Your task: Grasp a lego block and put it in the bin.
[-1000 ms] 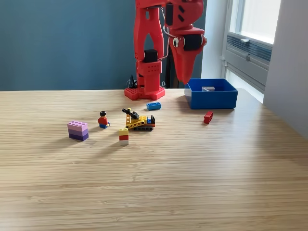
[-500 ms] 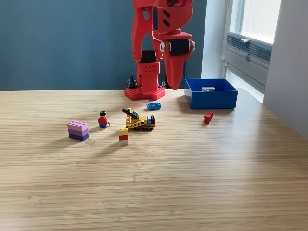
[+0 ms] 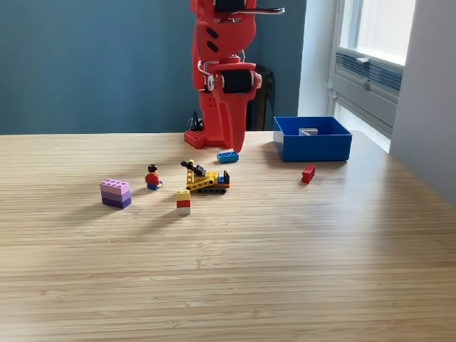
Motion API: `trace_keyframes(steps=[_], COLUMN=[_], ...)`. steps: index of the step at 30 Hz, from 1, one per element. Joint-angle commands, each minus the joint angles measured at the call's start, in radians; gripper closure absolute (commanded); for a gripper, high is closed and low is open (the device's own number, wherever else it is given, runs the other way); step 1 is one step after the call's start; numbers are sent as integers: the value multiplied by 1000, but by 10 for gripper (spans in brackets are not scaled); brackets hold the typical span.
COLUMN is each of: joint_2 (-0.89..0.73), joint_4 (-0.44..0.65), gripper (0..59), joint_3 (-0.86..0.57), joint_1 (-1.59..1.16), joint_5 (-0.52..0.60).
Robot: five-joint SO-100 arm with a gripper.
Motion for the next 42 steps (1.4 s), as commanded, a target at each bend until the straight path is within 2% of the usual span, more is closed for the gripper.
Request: trace_keyframes(steps=[1,11,16,25,36,42], joint_2=[80,77,51,-163,-334,-414], joint_4=[-49,-144,-207,-206,-192,-163], gripper=[345,321,307,316,316,362], joint_3=[-38,71,123,-8,-176,-232], joint_1=[94,216,227,235,250,252], joint_5=[-34,-137,-152,-138,-127,-124])
